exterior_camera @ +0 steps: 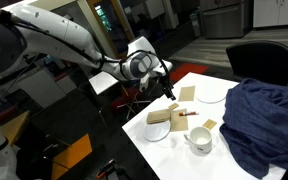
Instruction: Put the red marker inside the white mug
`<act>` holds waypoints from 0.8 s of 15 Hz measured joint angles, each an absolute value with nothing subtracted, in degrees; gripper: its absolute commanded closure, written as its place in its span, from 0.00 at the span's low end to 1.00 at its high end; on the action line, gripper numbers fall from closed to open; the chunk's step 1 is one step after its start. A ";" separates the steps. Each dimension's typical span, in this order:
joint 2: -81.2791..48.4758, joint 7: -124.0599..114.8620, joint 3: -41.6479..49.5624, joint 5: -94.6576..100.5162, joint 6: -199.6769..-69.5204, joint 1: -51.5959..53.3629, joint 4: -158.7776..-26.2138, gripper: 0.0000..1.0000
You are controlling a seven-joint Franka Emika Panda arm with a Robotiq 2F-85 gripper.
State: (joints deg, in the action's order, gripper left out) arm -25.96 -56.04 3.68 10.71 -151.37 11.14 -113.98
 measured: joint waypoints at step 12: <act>-41.91 -49.72 3.80 -1.41 -148.12 8.64 -100.08 0.00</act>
State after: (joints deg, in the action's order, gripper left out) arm -41.91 -49.72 3.80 -1.41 -148.12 8.64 -100.08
